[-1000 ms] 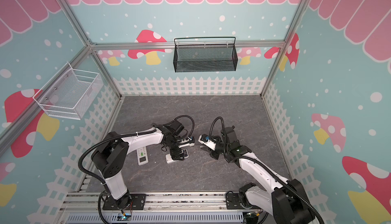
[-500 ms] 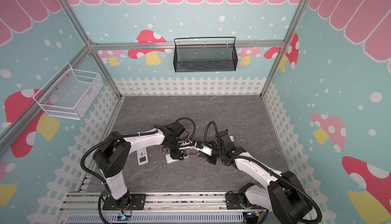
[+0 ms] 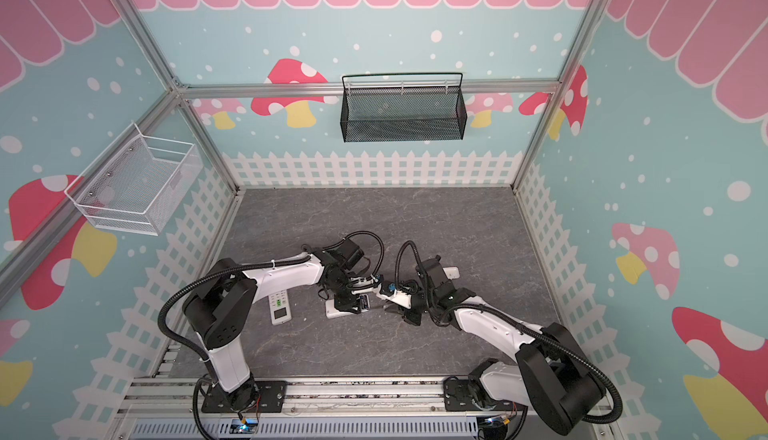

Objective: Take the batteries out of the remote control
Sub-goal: 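Bring the screwdriver tip with the right gripper to the battery compartment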

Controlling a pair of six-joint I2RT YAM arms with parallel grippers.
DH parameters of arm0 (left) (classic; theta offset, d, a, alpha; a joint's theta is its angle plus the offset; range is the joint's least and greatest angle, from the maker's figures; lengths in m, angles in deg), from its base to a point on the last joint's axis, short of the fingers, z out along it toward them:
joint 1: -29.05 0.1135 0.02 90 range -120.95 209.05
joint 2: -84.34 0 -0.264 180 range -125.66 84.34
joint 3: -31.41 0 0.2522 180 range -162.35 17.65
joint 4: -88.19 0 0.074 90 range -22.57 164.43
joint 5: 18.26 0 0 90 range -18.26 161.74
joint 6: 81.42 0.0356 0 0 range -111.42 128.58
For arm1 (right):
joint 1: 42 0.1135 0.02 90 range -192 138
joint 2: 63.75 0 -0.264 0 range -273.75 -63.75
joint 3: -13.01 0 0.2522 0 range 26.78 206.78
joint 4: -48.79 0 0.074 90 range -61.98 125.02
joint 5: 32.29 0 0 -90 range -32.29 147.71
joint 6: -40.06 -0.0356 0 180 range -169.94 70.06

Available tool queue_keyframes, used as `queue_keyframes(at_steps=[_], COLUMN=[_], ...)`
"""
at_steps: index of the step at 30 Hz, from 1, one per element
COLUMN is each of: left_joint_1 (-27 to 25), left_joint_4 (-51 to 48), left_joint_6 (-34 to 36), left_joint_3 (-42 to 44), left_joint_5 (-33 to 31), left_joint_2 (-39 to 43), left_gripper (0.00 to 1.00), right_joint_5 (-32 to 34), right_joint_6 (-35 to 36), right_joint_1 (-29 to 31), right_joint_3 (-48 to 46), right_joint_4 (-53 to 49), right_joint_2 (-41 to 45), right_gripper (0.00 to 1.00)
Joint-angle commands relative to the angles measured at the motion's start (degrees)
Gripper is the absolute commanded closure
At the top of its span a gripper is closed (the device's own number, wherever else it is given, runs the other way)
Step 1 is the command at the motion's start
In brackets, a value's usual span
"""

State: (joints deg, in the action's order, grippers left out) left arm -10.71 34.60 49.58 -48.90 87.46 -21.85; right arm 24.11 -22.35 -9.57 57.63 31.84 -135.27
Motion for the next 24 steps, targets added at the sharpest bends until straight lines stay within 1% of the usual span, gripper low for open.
queue_keyframes(at_steps=[1,3,6,10,12,14,16,19,24], left_joint_1=[-0.3,-0.4,-0.4,-0.6,-0.8,-1.3,-1.7,-2.5,-3.0], left_joint_4=[-3.7,-3.5,-3.8,-3.7,-3.8,-3.7,-3.2,-3.1,-3.0], left_joint_6=[1.7,2.5,1.8,2.9,2.4,2.2,1.8,1.7,1.3], left_joint_3=[1.4,1.6,1.4,1.6,1.2,1.0,0.9,0.8,0.4], left_joint_5=[1.7,1.6,1.8,1.4,1.2,0.3,-0.8,-2.0,-3.3], left_joint_2=[-1.4,-1.5,-1.2,-1.4,-1.4,-1.7,-2.2,-2.6,-3.5], left_gripper=[0.62,0.62,0.62,0.62,0.57,0.44,0.34,0.31,0.31], right_joint_5=[0.9,1.8,2.9,2.8,2.7,2.5,2.5,2.9,2.7], right_joint_6=[1.6,1.8,1.8,2.1,2.3,2.7,3.1,3.3,3.3], right_joint_1=[0.6,0.9,1.0,1.3,1.4,1.4,1.7,1.9,2.4], right_joint_3=[0.9,0.9,0.7,0.8,0.8,0.7,0.7,0.7,0.8], right_joint_4=[1.1,1.6,2.5,2.5,2.2,1.7,1.2,1.2,1.7], right_joint_2=[-0.6,-0.8,-0.7,-1.0,-1.0,-1.1,-1.2,-1.0,-1.0], right_gripper=[1.0,1.0,1.0,1.0,1.0,1.0,1.0,1.0,1.0])
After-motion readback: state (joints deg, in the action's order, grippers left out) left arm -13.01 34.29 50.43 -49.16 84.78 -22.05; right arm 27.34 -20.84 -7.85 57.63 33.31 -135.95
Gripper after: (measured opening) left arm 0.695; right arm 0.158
